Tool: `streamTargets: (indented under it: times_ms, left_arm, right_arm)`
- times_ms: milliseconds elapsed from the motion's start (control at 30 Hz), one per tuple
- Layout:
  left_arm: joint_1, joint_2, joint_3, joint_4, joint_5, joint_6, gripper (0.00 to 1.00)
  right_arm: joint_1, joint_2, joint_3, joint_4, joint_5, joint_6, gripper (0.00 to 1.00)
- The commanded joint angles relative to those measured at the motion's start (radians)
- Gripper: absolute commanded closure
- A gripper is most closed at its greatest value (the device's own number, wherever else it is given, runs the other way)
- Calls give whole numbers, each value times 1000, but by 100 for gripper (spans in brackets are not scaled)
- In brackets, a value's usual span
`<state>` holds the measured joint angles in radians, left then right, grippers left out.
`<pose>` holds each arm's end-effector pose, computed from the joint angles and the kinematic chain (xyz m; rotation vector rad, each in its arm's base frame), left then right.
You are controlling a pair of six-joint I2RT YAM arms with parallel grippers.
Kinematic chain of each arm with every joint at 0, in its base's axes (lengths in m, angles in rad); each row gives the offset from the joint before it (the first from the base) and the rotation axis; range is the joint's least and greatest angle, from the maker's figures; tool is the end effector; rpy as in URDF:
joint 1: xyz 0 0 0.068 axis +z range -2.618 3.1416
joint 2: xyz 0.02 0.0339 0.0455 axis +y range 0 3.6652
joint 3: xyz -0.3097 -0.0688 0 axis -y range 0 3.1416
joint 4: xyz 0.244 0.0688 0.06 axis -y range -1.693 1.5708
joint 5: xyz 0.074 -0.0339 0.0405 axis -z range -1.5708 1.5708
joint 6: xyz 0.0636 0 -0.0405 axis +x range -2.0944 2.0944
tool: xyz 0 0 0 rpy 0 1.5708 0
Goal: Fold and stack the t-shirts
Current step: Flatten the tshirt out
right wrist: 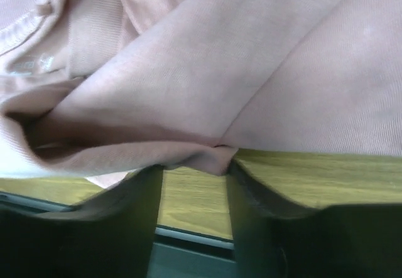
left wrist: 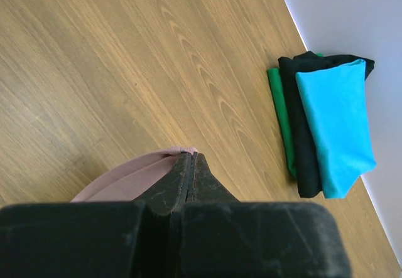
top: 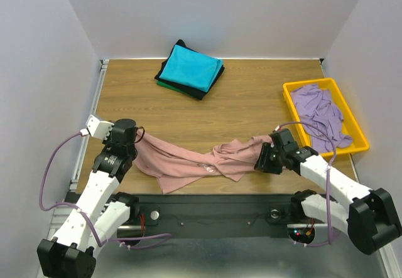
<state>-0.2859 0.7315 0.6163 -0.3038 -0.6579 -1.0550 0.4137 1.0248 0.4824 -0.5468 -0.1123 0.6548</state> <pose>0.1572 -0.0057 0.3013 -1.0807 1.5707 -0.2531 0.1461 0.0719 0.1820 0.2924 2.7288 0.4759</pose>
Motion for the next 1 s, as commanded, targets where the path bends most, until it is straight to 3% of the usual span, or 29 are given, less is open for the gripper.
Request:
streamTargets:
  times_ms: [0, 33, 167, 200, 233, 367, 500, 700, 967]
  left_arm:
    - [8, -9, 3, 28, -14, 23, 100]
    - [8, -9, 3, 28, -14, 23, 100]
    - [10, -17, 10, 16, -8, 23, 100]
    - [11, -24, 19, 11, -5, 23, 100]
    - [13, -27, 22, 3, -5, 24, 100]
    - [11, -67, 40, -9, 4, 29, 100]
    - [11, -110, 85, -8, 36, 47, 100]
    - [11, -118, 125, -18, 47, 70, 100]
    - [13, -73, 92, -9, -31, 70, 100]
  right_arm:
    - [7, -34, 7, 82, -18, -7, 58]
    - [7, -57, 7, 84, -21, -4, 71]
    - [7, -118, 19, 81, -104, 6, 87]
    - [8, -130, 30, 74, -127, 8, 99]
    - [7, -146, 39, 68, -133, 11, 100]
    - [7, -232, 94, 54, -118, 2, 100]
    - [7, -295, 249, 30, -2, -49, 100]
    - [7, -221, 311, -89, 92, -112, 98]
    - [7, -195, 174, -117, 80, -50, 63]
